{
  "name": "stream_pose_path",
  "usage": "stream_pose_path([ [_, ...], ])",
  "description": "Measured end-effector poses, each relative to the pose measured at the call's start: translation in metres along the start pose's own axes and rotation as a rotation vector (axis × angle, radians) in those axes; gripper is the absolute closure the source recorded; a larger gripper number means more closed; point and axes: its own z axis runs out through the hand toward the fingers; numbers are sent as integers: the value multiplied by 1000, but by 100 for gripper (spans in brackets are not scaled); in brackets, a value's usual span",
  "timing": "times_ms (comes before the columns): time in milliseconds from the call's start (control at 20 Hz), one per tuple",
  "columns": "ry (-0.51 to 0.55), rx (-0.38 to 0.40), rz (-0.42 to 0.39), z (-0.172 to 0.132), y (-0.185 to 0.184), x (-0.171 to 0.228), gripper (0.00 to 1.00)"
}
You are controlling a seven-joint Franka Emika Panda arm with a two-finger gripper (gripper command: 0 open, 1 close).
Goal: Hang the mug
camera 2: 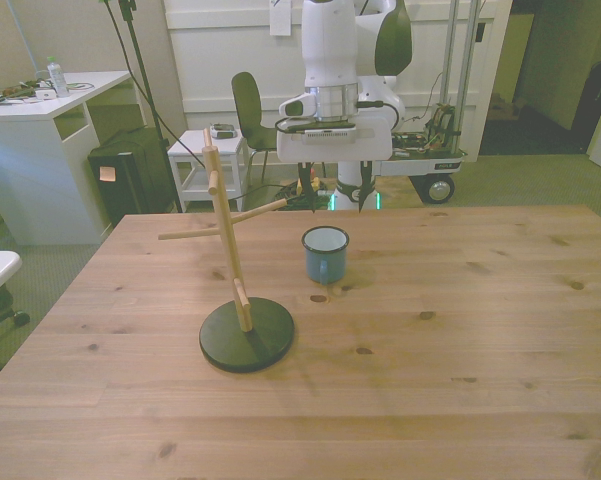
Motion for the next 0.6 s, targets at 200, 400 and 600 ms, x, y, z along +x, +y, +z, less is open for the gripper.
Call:
stream_pose_path([
  [200, -2, -3, -3, 7, -2, 14, 0],
  [400, 4, -1, -13, 16, -8, 17, 0],
  [600, 9, 0, -37, 28, -20, 13, 0],
])
